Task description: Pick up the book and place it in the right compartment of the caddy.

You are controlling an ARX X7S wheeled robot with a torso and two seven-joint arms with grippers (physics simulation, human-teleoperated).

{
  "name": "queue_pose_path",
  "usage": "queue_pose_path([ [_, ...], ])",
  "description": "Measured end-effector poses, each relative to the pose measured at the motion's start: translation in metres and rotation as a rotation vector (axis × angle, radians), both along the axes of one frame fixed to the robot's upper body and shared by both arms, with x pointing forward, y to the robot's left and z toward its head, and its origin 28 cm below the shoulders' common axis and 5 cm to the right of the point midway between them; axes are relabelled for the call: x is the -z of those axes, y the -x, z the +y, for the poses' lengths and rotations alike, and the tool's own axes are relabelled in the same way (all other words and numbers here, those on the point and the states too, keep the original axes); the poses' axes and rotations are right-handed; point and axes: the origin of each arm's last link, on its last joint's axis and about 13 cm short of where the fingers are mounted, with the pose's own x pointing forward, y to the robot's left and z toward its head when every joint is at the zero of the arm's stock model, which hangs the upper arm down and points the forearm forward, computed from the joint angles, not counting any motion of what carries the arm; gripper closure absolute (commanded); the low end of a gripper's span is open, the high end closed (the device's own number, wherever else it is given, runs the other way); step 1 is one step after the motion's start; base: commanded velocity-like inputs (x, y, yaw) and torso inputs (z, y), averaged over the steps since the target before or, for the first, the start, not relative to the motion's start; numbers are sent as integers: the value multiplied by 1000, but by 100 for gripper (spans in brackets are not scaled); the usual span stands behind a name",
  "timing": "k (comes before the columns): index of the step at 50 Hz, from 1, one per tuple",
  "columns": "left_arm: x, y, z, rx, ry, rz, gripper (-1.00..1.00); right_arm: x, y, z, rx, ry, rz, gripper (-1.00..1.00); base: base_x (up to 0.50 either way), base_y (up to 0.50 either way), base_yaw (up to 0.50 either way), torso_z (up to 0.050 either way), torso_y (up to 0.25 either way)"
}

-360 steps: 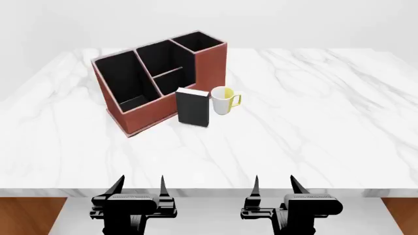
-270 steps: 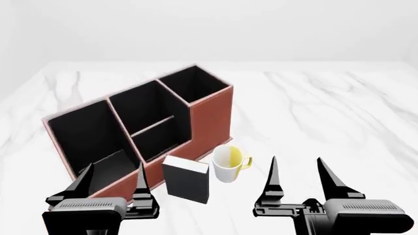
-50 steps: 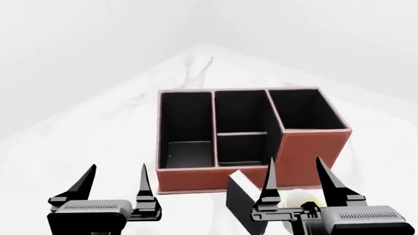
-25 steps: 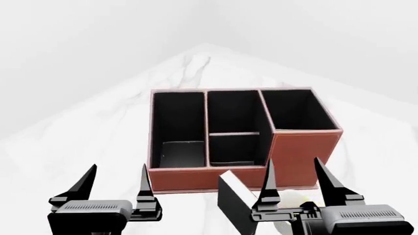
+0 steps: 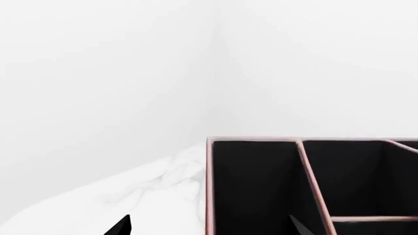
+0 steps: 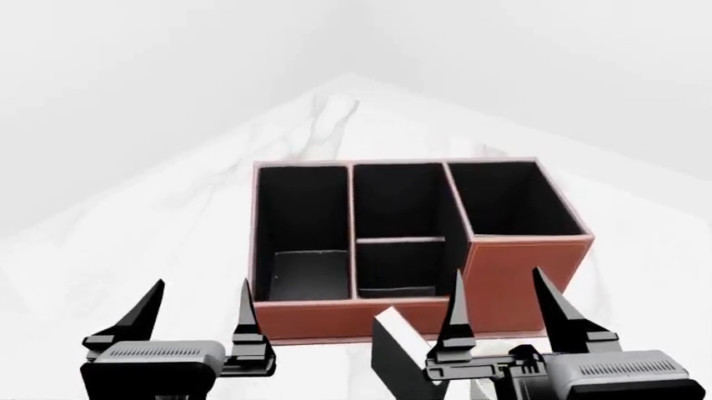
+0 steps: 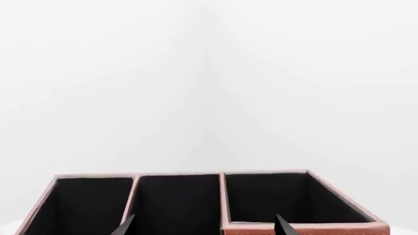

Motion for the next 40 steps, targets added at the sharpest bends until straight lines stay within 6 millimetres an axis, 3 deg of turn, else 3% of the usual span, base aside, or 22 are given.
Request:
queue_pose_path([
  [9,0,0,0,0,-1,0,-100,0,0,0,5,5,0,-100,0,0,0,0,0],
  [26,-1,0,0,0,-2,-1,-100,-1,-1,-1,24,8,-3,-100,-1,-1,500,0,0],
  [40,0,0,0,0,-3,0,-100,0,-1,0,20,1,4,-100,-73,77,0,0,0],
])
